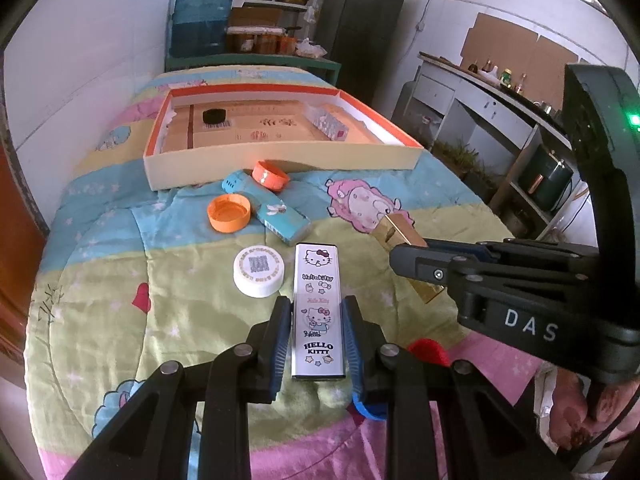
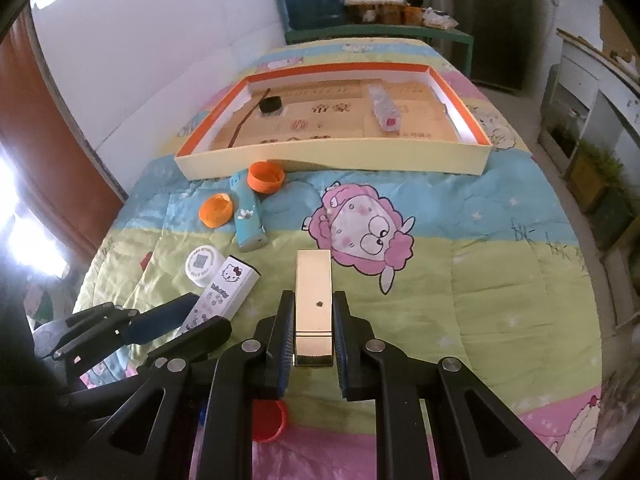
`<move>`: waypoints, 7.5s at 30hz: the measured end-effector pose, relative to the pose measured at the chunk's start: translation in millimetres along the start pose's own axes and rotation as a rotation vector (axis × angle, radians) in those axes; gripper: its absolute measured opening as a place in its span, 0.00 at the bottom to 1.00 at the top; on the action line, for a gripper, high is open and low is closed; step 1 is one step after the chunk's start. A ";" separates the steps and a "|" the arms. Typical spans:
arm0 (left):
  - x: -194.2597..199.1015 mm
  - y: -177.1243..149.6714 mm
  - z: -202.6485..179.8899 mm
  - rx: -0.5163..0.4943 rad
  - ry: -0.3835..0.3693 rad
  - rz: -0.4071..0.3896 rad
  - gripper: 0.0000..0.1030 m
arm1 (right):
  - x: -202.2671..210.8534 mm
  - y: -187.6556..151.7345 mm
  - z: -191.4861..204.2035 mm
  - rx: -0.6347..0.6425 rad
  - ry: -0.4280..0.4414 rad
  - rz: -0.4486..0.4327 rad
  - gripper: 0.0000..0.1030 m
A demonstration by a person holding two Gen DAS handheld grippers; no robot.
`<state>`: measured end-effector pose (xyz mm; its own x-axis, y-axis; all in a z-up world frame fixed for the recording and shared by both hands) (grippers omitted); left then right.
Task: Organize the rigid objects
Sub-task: 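Carry the Hello Kitty box and gold bar over the tray with both grippers, then lower both items into the tray and open both grippers, then withdraw both grippers from the tray toward the caps on the quilt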
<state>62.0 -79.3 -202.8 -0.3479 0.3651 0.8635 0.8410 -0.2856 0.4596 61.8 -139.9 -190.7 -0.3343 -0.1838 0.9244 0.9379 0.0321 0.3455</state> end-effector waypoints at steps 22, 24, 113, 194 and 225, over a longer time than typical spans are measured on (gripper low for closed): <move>40.0 37.6 4.8 -0.003 0.023 -0.106 0.26 | 24.7 19.2 -7.3 -0.004 0.007 -0.065 0.17; 44.0 43.9 5.5 -0.002 0.030 -0.118 0.26 | 27.3 24.8 -7.8 -0.002 0.006 -0.073 0.17; -62.2 200.9 62.6 0.095 0.068 -0.045 0.26 | -59.5 175.0 -37.5 0.061 0.059 -0.039 0.17; 6.0 156.6 48.3 0.087 0.060 -0.067 0.34 | 5.1 123.7 -14.6 0.073 0.044 -0.087 0.33; 67.6 85.5 14.5 0.054 0.067 -0.126 0.34 | 53.1 51.8 5.2 0.077 0.031 -0.119 0.33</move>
<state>116.4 -66.1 -108.2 -0.4774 0.3344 0.8126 0.8093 -0.1928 0.5549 92.2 -142.9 -122.9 -0.4389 -0.2210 0.8709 0.8812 0.0835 0.4653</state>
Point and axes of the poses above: each gripper's, at about its wrist camera, not at the fingertips, and x roughly against the way its jaws point, z to its left, y to its top, the point moved 10 cm from there along -x, roughly the way its jaws point, and after that the axes turned 14 degrees about z, right-handed, at the moved point
